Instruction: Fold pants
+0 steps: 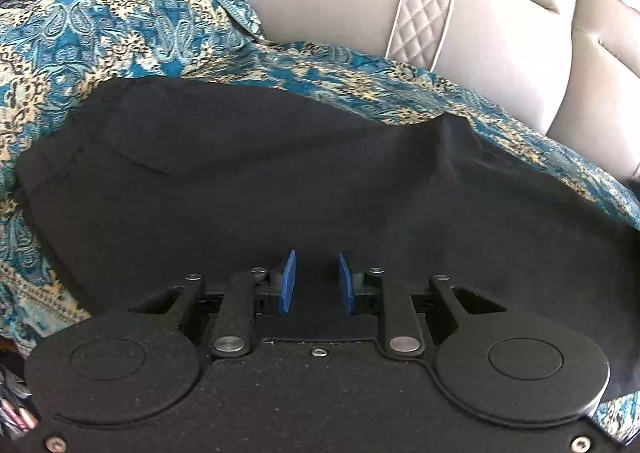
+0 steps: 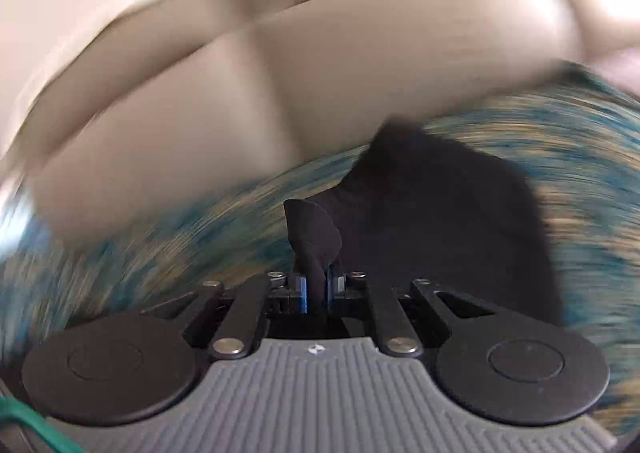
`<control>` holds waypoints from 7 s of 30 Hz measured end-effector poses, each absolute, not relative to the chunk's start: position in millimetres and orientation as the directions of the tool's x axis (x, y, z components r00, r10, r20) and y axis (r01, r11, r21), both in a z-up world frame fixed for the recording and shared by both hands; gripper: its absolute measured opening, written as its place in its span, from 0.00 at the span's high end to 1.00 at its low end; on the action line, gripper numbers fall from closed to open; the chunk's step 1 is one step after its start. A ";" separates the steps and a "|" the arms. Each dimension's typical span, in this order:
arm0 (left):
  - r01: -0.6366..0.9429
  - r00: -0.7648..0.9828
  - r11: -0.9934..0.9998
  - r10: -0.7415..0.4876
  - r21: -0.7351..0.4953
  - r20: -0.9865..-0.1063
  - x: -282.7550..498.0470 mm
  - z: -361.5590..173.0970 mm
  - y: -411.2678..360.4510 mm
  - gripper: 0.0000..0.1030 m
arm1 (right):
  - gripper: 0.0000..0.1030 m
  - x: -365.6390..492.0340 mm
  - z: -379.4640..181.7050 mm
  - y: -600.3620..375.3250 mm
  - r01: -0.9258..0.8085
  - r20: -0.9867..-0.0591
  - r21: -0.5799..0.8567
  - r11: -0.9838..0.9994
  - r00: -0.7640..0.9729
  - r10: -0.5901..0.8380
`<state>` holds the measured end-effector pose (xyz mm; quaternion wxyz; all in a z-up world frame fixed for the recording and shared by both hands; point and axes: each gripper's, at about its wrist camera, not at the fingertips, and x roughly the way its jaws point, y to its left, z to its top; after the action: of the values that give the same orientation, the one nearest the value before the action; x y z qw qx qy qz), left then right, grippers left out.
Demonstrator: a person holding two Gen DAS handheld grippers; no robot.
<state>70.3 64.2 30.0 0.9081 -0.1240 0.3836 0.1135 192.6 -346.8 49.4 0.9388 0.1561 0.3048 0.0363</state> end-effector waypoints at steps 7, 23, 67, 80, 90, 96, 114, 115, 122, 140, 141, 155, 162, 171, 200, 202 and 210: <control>-0.335 0.663 0.934 0.142 -0.123 -0.735 63.1 29.0 75.8 0.78 | 0.89 171.4 31.3 -168.5 -0.406 -0.613 0.114 0.907 0.690 0.386; -0.209 0.703 0.942 -0.042 -0.263 -0.710 49.1 42.1 69.2 0.59 | 0.29 86.9 28.1 -161.9 -0.614 -0.562 0.027 0.789 0.643 0.520; -0.112 0.691 0.951 -0.132 -0.286 -0.710 56.7 38.1 5.7 0.92 | 0.00 19.5 -17.0 -272.0 -0.122 -0.473 -0.201 0.972 0.881 0.013; -0.095 0.690 0.971 -0.094 -0.219 -0.717 48.3 31.0 -0.3 0.92 | 0.00 27.0 -10.2 -320.3 0.025 -0.494 -0.218 0.976 0.859 -0.132; -0.143 0.648 0.946 -0.133 -0.291 -0.750 59.2 32.7 8.5 0.92 | 0.00 13.1 -1.4 -303.9 -0.176 -0.440 -0.038 0.984 0.887 0.142; -0.205 0.566 0.915 -0.178 -0.346 -0.805 75.1 35.2 21.1 0.92 | 0.00 5.8 -5.4 -208.4 -0.367 -0.369 -0.266 0.891 0.893 0.258; -0.283 0.421 0.905 -0.182 -0.319 -0.889 104.9 36.4 21.7 0.91 | 0.00 46.3 -30.6 -160.1 -0.339 -0.400 -0.322 0.884 0.895 0.197; -0.277 0.424 0.908 -0.179 -0.315 -0.888 104.6 36.3 20.6 0.91 | 0.00 46.0 -31.6 -168.5 -0.309 -0.389 -0.326 0.893 0.905 0.171; -0.238 0.439 0.927 -0.163 -0.289 -0.884 101.3 36.5 16.1 0.90 | 0.00 40.4 -28.5 -241.0 -0.042 -0.374 -0.278 0.960 0.925 -0.068; -0.140 0.502 0.961 -0.138 -0.238 -0.854 84.2 34.0 6.2 0.86 | 0.00 20.8 -30.0 -332.1 0.101 -0.406 -0.240 0.966 0.893 -0.194; -0.134 0.508 0.963 -0.136 -0.234 -0.851 83.3 33.6 5.9 0.85 | 0.00 21.4 -30.0 -333.5 0.085 -0.409 -0.245 0.966 0.894 -0.182; -0.080 0.562 0.985 -0.084 -0.155 -0.823 75.4 31.4 -7.1 0.83 | 0.00 10.0 8.1 -340.0 -0.197 -0.438 0.135 0.971 0.867 0.236; -0.070 0.581 0.985 -0.087 -0.156 -0.809 70.0 30.0 -6.6 0.83 | 0.00 21.9 21.9 -320.3 -0.286 -0.387 0.216 0.933 0.852 0.351; -0.071 0.605 0.986 -0.079 -0.153 -0.792 63.6 28.7 -6.4 0.78 | 0.00 65.1 7.2 -287.3 -0.152 -0.417 0.186 0.971 0.883 0.218; -0.155 0.797 0.959 -0.019 -0.235 -0.603 18.3 54.0 82.8 0.00 | 0.00 70.6 11.2 -164.8 -0.267 -0.394 -0.071 0.961 0.893 0.219; -0.198 0.808 0.950 0.018 -0.242 -0.589 11.6 53.9 98.0 0.00 | 0.00 69.8 9.7 -148.0 -0.297 -0.399 -0.094 0.950 0.886 0.237; -0.369 0.777 0.860 0.077 -0.353 -0.625 -7.9 31.6 162.3 0.00 | 0.00 68.0 2.3 -100.0 -0.379 -0.427 -0.167 0.910 0.860 0.280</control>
<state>-7.9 162.3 31.6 0.9128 -0.2349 0.3110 0.1222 68.0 -100.0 2.3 0.9564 -0.1233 0.2011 0.1724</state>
